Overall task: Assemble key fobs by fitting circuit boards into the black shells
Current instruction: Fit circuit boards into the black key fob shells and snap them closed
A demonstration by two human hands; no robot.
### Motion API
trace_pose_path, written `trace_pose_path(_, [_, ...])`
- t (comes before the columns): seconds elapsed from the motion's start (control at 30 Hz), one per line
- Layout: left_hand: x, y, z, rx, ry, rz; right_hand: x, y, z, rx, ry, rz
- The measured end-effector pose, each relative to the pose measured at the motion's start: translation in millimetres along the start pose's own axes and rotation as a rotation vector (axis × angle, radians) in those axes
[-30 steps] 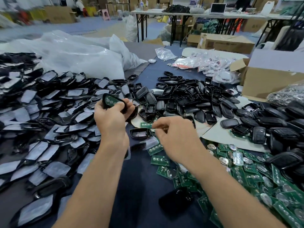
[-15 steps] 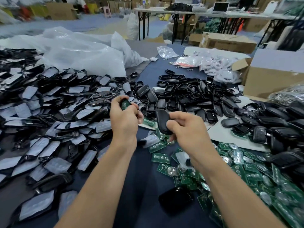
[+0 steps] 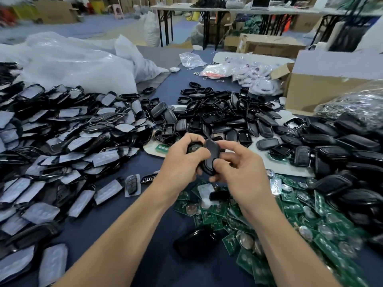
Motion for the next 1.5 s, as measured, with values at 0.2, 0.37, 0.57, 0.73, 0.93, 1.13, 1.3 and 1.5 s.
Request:
trace_pose_path(0.2, [3.0,0.0,6.8,-0.002,-0.041,-0.035,-4.0,6.0,4.2,-0.393,-0.132,0.062])
trace_pose_path(0.37, [3.7,-1.8,6.7,0.014,-0.010,-0.052,-8.4,12.3,-8.5,-0.591,-0.051,0.137])
trace_pose_path(0.57, [1.7,-4.2,2.5,-0.076,0.058,-0.037,-0.3,3.2,8.2,-0.370,-0.064,0.069])
trace_pose_path(0.73, [1.4,-3.6,7.2,-0.047,-0.019,-0.056,0.5,-2.9,11.7,-0.355,-0.081,-0.020])
trace_pose_path(0.93, [5.9,-1.8,18.6,-0.113,-0.120,-0.048,-7.5,6.8,-14.9,-0.518,0.055,0.019])
trace_pose_path(1.13, [4.2,-7.9,11.3,-0.360,0.008,-0.086,-5.0,6.5,-10.8,-0.465,-0.028,0.066])
trace_pose_path(1.3, [3.6,-5.9,16.4,-0.465,-0.025,-0.029,2.1,0.4,11.7,-0.248,-0.142,0.047])
trace_pose_path(1.5, [3.8,-4.5,26.8,-0.445,-0.098,0.002,6.8,-6.8,14.7,-0.147,-0.090,0.006])
Point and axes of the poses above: each hand's wrist, its own x-axis towards the middle knuckle, its own z-axis out of the back of the hand, y = z × x, the point moved 6 cm from there along x, towards the middle knuckle, and after that the axes turned 9 degrees about y, right-handed, at the moved point
